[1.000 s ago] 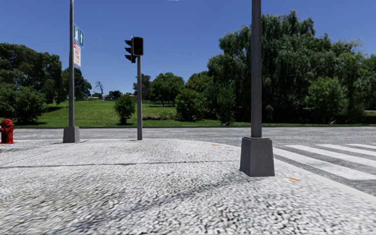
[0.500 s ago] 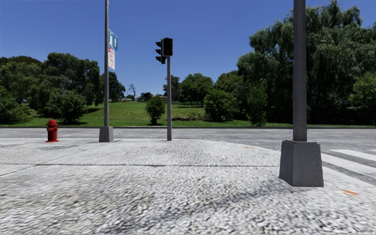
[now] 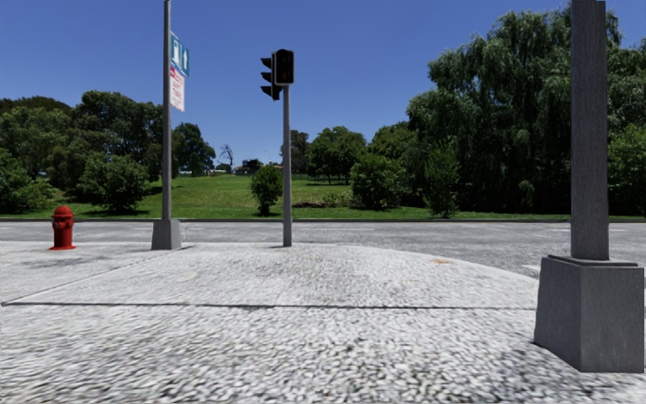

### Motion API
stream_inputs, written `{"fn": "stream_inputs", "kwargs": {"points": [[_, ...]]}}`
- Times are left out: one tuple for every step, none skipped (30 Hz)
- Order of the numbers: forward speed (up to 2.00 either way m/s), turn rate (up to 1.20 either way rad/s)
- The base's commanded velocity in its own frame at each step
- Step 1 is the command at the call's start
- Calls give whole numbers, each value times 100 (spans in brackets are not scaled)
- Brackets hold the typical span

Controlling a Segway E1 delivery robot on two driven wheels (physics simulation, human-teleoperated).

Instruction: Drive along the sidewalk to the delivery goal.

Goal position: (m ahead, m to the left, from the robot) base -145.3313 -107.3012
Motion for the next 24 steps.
{"fn": "stream_inputs", "kwargs": {"points": [[170, 0], [168, 0], [168, 0], [167, 0], [167, 0], [167, 0], [166, 0], [165, 0], [163, 0], [163, 0], [162, 0], [160, 0], [154, 0], [149, 0], [147, 0], [147, 0], [146, 0], [146, 0], [145, 0], [143, 0], [143, 0], [142, 0], [141, 0], [138, 0]]}}
